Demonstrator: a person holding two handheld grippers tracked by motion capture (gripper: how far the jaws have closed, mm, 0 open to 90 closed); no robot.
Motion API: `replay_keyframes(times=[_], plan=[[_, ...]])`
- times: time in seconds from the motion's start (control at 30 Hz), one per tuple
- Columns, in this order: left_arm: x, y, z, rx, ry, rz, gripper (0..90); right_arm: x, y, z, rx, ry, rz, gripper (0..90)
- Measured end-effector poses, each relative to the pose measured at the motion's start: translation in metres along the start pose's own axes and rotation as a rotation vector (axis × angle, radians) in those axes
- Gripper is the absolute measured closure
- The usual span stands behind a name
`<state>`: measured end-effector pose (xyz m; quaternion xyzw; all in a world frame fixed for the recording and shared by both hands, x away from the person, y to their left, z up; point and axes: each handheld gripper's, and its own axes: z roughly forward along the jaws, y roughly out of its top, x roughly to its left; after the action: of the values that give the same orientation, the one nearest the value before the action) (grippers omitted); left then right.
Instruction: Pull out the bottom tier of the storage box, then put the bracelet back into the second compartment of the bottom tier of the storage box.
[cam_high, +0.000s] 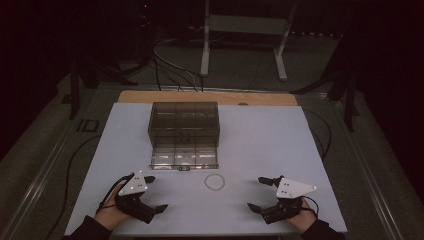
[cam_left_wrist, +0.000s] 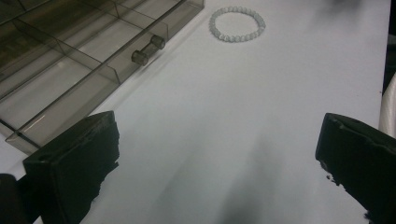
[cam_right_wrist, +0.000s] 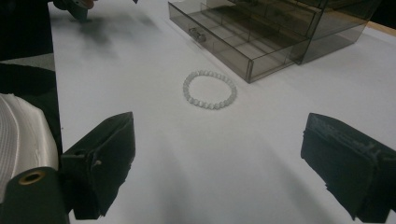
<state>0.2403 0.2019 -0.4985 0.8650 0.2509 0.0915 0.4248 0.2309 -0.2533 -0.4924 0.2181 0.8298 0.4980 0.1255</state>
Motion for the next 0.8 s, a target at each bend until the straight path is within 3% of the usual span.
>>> replay_keyframes(times=[0.5,0.8], plan=[[0.000,0.004,0.001,-0.014,-0.046,0.007,0.0,0.000,0.000,0.000,-0.001,0.000,0.000,9.8],[-0.007,0.022,-0.007,-0.061,-0.059,0.024,0.0,0.000,0.001,0.000,-0.003,-0.001,0.000,9.9]])
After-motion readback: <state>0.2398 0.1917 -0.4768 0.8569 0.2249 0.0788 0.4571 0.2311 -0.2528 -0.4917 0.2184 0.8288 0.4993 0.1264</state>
